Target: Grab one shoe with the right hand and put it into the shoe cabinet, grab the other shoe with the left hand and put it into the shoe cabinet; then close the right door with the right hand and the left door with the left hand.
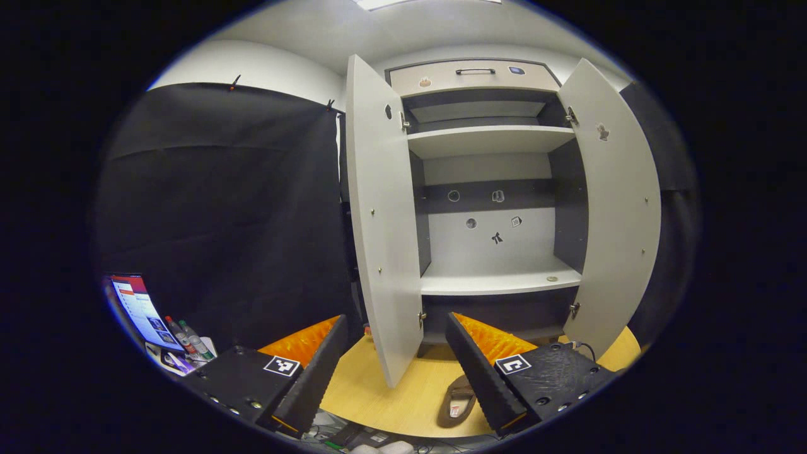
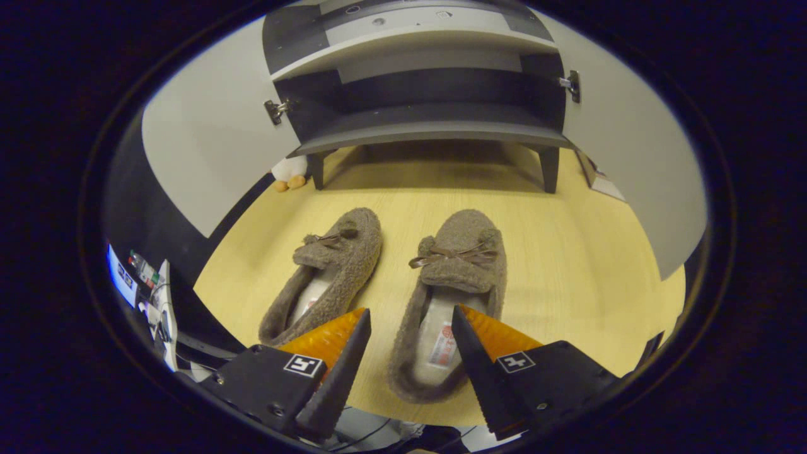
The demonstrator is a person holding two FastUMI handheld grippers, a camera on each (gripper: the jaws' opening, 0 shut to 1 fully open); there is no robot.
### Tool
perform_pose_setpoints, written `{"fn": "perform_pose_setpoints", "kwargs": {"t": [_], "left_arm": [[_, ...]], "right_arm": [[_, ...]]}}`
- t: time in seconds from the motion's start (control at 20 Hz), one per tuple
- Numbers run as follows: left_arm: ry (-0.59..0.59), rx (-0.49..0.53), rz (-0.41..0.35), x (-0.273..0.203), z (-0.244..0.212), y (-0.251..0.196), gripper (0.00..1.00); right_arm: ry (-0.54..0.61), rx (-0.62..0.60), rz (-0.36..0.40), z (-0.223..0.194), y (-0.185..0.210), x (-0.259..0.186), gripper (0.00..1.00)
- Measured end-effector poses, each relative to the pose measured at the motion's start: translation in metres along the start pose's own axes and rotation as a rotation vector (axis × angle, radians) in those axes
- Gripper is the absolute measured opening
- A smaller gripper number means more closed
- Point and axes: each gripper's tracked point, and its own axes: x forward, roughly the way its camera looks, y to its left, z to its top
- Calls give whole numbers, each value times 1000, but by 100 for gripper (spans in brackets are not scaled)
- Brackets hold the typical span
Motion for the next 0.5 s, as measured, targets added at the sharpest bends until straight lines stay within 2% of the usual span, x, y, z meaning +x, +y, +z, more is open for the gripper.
{"fn": "perform_pose_setpoints", "kwargs": {"t": [0.25,0.35,0.4,0.45,0.5], "left_arm": [[13,8,37,11,-2,-3,97],[17,14,38,14,-4,-3,96],[17,16,39,16,-5,-3,96],[17,14,35,17,-6,-3,96],[21,11,29,17,-7,-3,96]], "right_arm": [[1,30,-10,18,-6,39,82],[-2,47,-21,22,-11,49,76],[-13,48,-30,24,-15,53,68],[-22,43,-44,26,-21,53,55],[-27,44,-37,28,-21,53,37]]}}
